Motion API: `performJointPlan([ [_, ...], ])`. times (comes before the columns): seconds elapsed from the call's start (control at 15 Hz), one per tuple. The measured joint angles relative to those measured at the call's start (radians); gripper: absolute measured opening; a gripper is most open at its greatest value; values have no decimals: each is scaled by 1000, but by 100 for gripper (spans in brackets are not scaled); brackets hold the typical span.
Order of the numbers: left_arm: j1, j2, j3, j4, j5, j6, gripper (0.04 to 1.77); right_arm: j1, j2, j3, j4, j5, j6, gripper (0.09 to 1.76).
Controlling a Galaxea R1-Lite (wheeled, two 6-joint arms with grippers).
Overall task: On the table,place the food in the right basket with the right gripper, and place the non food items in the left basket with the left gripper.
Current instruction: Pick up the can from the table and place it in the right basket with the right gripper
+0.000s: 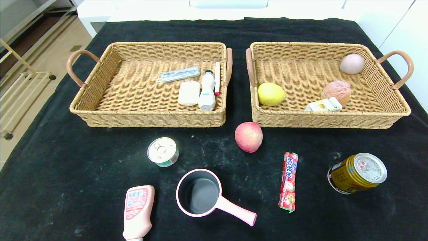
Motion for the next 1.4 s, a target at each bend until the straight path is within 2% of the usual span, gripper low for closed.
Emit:
performJointPlan([
  [0.93, 0, 0, 0, 0, 0, 0, 172, 0, 0, 0, 0, 0, 0, 171],
  [1.13, 0, 39, -127, 3, -91, -69, 172, 6, 64, -107, 15, 72, 57, 171],
  [1.4, -35, 216, -317, -1, -229, -88, 172, 20, 197, -227, 18, 152, 59, 171],
])
